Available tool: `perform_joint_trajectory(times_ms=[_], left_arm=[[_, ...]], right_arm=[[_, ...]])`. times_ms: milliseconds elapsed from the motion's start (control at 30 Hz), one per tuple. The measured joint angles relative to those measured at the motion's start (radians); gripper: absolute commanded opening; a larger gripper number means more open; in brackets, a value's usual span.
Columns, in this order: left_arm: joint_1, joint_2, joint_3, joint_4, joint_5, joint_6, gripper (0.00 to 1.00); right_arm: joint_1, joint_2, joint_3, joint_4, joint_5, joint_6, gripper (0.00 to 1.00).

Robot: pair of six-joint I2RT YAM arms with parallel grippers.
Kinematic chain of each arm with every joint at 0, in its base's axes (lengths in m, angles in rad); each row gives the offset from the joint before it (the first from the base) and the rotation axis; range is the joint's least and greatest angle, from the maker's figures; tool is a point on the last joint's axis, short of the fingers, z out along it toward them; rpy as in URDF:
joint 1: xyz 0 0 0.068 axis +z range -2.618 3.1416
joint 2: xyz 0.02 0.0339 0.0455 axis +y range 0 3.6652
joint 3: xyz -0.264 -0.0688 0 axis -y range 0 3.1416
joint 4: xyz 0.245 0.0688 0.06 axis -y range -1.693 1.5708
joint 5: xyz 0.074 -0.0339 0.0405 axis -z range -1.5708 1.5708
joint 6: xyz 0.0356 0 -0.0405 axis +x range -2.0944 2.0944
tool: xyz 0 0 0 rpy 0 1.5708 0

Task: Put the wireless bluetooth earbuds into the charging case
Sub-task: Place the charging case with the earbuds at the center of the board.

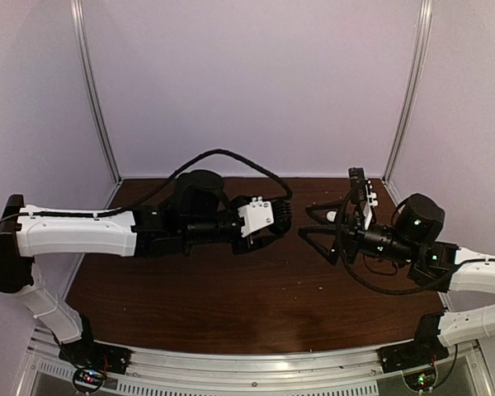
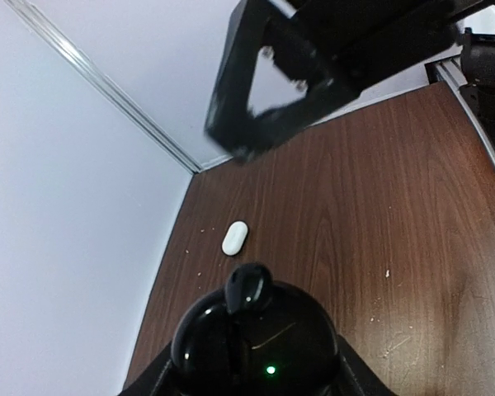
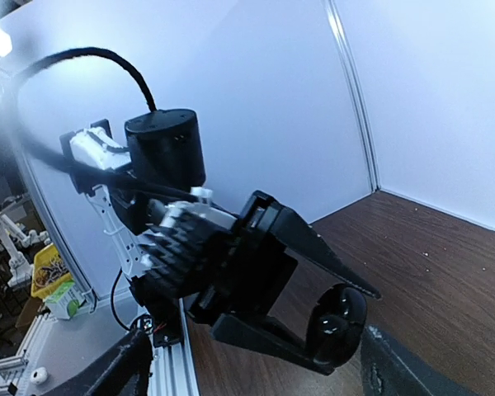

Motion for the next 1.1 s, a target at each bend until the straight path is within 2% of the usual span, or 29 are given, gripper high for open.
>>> perform_joint_trajectory(times_ms=[100,233,300,500,600,933,1000,1100], left_arm=[[0.078,0.081,0.05,0.0,0.053,-0.074,0.34],[0.176,0.27,0.225,-0.027,0.101,-0.199,0.34],[0.206,0.38,0.354,-0.079,0.108,-0.251,0.34],[0.246,0.792,0.919,-0.293,0.111,-0.386,0.35],[0.251,0.923,1.061,-0.351,0.123,-0.436,0.35],[0.256,1.142,1.134,-0.393,0.147,-0.533,0.41],[0.261,1.156,1.138,-0.397,0.147,-0.544,0.47],[0.27,1.159,1.143,-0.396,0.142,-0.551,0.66]], right_arm=[[-0.026,-0.056,-0.026,-0.014,0.029,0.003,0.98],[-0.077,-0.114,-0.043,-0.043,0.074,0.002,1.0],[-0.1,-0.131,-0.043,-0.063,0.1,-0.001,1.0],[-0.15,-0.153,-0.043,-0.143,0.166,-0.014,1.0],[-0.172,-0.166,-0.043,-0.168,0.188,-0.015,1.0],[-0.203,-0.176,-0.043,-0.209,0.208,-0.016,1.0],[-0.205,-0.175,-0.043,-0.212,0.208,-0.018,1.0],[-0.208,-0.17,-0.043,-0.216,0.209,-0.019,1.0]])
